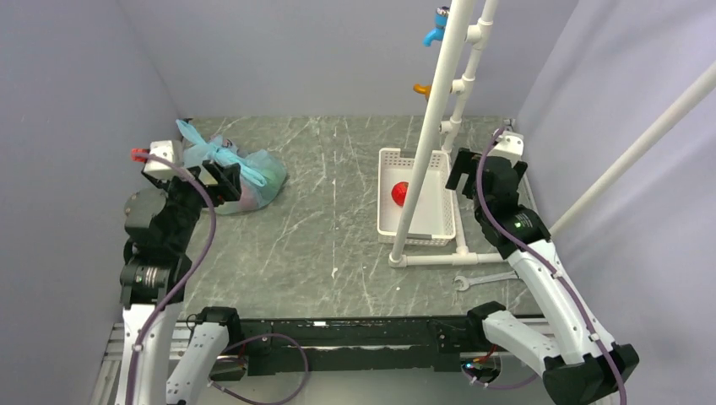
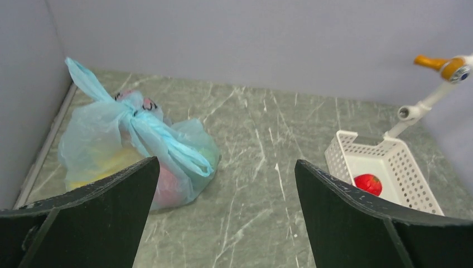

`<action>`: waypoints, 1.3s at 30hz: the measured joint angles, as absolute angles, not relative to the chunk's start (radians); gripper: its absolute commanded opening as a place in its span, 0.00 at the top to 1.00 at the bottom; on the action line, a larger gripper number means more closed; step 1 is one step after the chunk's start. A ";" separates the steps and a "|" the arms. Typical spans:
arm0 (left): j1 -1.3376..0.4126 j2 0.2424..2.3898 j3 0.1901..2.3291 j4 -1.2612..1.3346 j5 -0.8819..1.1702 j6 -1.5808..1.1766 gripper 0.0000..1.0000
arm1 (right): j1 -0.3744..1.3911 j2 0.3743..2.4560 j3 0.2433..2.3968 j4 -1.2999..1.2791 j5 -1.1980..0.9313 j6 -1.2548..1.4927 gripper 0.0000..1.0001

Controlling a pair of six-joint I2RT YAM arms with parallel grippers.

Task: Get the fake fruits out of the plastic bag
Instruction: Move the plastic bag to the center of the board.

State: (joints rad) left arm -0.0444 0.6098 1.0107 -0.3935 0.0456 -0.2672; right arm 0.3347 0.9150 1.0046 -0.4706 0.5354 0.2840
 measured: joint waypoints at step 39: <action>0.433 1.525 1.140 -0.279 0.398 -0.731 0.01 | 0.246 0.944 0.884 -0.428 0.153 0.372 0.00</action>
